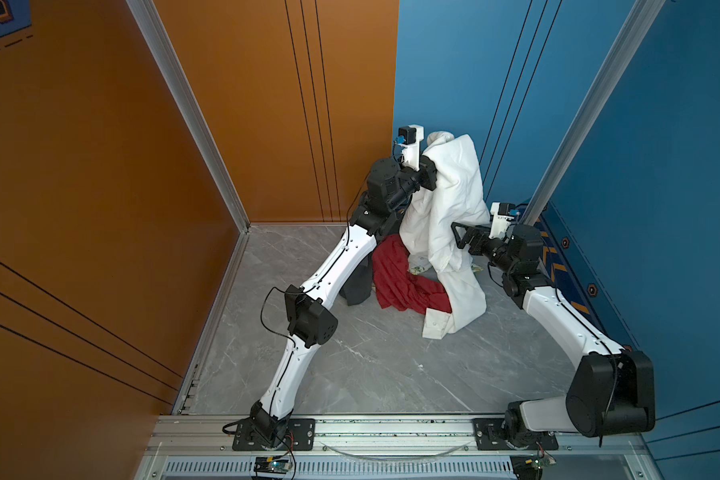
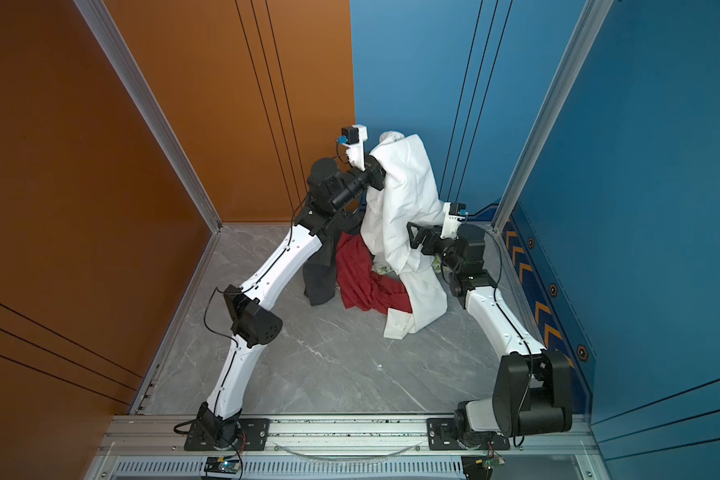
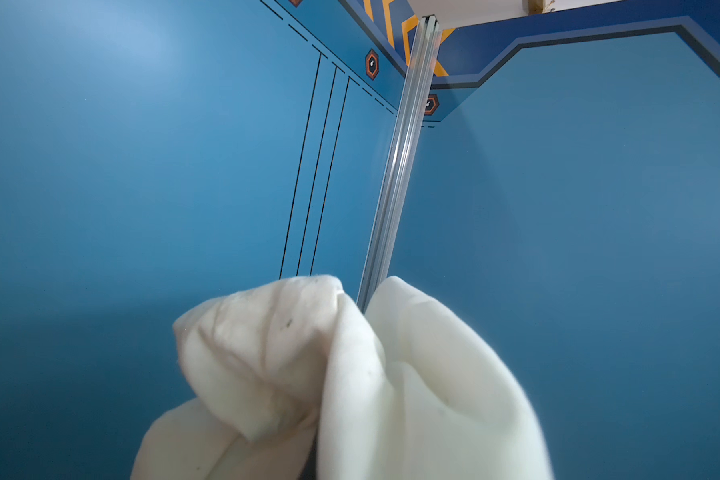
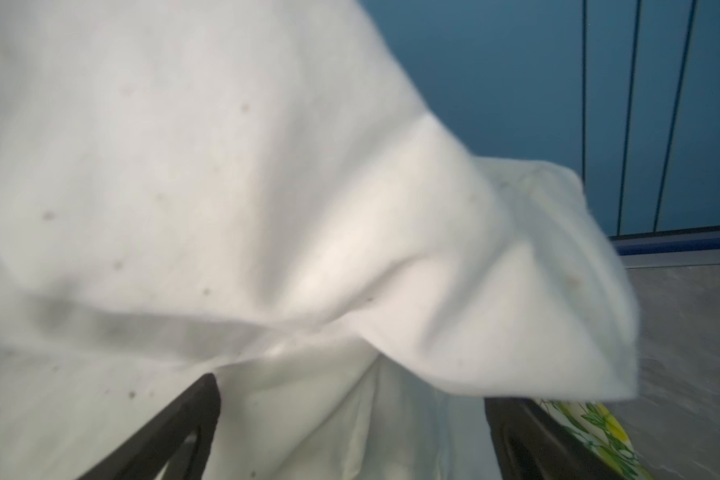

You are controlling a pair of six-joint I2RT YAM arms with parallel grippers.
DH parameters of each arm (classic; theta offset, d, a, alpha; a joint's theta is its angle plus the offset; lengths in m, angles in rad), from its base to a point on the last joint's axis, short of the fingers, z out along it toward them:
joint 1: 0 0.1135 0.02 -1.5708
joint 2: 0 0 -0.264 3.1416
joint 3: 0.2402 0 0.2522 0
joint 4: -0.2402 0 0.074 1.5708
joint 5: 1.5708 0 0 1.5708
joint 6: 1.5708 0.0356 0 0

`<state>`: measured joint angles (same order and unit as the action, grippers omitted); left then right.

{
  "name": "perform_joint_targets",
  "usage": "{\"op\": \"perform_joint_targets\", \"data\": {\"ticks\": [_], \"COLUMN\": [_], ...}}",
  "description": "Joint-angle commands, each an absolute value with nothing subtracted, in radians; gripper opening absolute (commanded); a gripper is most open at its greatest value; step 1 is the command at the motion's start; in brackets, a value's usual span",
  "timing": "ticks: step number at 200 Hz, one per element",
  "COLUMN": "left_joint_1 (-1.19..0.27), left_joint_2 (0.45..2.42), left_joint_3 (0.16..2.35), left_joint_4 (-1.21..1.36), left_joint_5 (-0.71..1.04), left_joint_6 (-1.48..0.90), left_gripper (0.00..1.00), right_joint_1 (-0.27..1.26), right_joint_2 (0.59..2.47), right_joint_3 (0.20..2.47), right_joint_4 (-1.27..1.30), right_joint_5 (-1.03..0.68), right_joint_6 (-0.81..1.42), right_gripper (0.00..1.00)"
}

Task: Pick out a specific cloth from the pile

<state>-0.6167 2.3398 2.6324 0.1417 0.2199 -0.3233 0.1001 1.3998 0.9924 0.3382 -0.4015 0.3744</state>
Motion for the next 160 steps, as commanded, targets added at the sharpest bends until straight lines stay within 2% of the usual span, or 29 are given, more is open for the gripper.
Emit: {"op": "perform_joint_targets", "data": {"ticks": [1, 32, 65, 146, 152, 160], "left_joint_1": [-0.608, -0.600, -0.598, -0.589, -0.589, -0.589], "left_joint_2": [2.268, 2.264, 2.264, 2.237, 2.235, 2.230], "left_joint_3": [2.657, 2.662, 2.678, 2.642, 2.639, 2.635], "left_joint_4": [0.144, 0.124, 0.112, 0.109, 0.110, 0.110], "left_joint_5": [0.191, 0.187, 0.174, 0.167, 0.169, 0.170], "left_joint_6": [-0.330, -0.331, -0.319, -0.328, -0.329, -0.330], "left_gripper": [0.00, 0.00, 0.00, 0.00, 0.00, 0.00], "right_joint_1": [0.117, 0.115, 0.112, 0.145, 0.146, 0.146], "right_joint_2": [1.398, 1.352, 1.385, 1.619, 1.633, 1.649], "right_joint_3": [0.889, 0.732, 0.700, 0.857, 0.871, 0.895], "right_joint_4": [0.469, 0.564, 0.519, 0.436, 0.442, 0.433], "right_joint_5": [-0.379, -0.291, -0.316, -0.395, -0.402, -0.416], "right_joint_6": [0.290, 0.273, 0.218, 0.159, 0.162, 0.166], "right_gripper": [1.00, 1.00, 0.99, 1.00, 0.98, 0.91]}}
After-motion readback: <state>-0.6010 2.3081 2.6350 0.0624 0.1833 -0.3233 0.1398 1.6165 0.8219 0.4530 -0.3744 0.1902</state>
